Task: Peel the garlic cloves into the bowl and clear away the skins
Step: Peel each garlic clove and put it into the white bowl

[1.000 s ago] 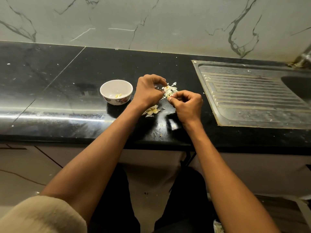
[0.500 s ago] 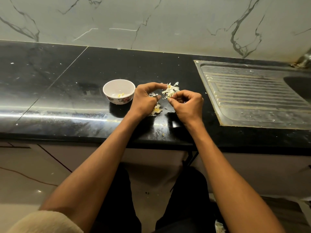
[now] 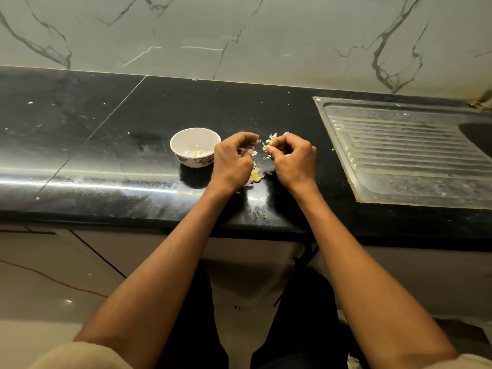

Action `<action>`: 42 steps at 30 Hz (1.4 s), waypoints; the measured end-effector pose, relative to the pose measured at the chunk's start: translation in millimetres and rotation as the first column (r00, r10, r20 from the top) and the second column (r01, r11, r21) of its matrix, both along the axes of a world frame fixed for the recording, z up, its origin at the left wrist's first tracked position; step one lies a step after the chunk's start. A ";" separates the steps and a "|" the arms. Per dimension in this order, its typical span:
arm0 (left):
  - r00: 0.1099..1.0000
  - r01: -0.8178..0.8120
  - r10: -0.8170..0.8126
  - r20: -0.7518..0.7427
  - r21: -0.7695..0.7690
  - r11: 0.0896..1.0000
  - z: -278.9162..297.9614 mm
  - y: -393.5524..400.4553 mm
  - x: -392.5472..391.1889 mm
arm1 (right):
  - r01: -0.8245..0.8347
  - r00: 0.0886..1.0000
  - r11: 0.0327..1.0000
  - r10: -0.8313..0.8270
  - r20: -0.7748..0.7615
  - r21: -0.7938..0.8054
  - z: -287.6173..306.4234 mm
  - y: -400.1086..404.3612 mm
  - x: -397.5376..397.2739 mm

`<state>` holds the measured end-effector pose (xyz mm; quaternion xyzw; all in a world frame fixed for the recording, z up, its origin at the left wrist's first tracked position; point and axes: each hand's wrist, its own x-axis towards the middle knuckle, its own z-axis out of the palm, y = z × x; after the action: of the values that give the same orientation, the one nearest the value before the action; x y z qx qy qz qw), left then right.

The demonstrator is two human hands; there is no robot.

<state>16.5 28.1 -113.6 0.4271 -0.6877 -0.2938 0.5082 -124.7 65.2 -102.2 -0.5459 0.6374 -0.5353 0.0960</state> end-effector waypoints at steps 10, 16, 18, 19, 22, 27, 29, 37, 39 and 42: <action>0.967 0.251 -0.256 0.004 0.181 0.951 1.4 -1.1 2.0 | -0.058 0.997 0.998 0.059 -0.054 0.021 -0.8 -9.6 5.4; 0.965 0.243 -0.214 -0.150 0.209 0.947 2.7 -0.1 6.2 | -0.189 0.978 0.981 0.192 -0.081 0.051 -2.4 -8.2 8.3; 0.965 0.241 -0.211 -0.156 0.209 0.948 4.3 1.4 5.8 | -0.221 0.969 0.971 0.229 -0.093 0.092 -3.3 -9.3 9.2; 0.965 0.239 -0.209 -0.157 0.206 0.949 4.5 1.7 5.6 | -0.214 0.968 0.971 0.226 -0.112 0.110 -4.0 -10.4 9.4; 0.968 0.228 -0.198 -0.154 0.204 0.952 3.5 0.8 5.3 | -0.137 0.977 0.984 0.154 -0.145 0.115 -5.4 -12.7 8.9; 0.985 0.165 -0.151 -0.085 0.188 0.968 4.9 1.9 4.4 | -0.029 0.996 1.000 0.029 -0.080 0.004 -6.9 -13.6 6.3; 0.990 0.136 -0.129 -0.050 0.150 0.979 4.5 1.5 3.5 | -0.034 0.998 0.999 0.033 -0.045 -0.030 -6.5 -11.5 5.3; 0.993 0.112 -0.110 -0.033 0.069 0.991 1.1 -1.2 3.1 | -0.106 0.994 0.993 0.105 -0.020 -0.058 -5.8 -5.0 4.6; 0.993 0.112 -0.109 -0.042 0.078 0.991 1.0 -1.7 3.4 | -0.108 0.994 0.992 0.107 -0.020 -0.061 -5.6 -3.6 4.9; 0.994 0.105 -0.101 -0.049 0.091 0.990 0.0 -2.7 3.6 | -0.119 0.993 0.990 0.119 -0.006 -0.073 -5.1 -2.3 4.6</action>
<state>20.2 25.4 -113.6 0.4078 -0.6831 -0.3608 0.4867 -120.1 62.9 -107.3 -0.5865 0.5837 -0.5512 0.1070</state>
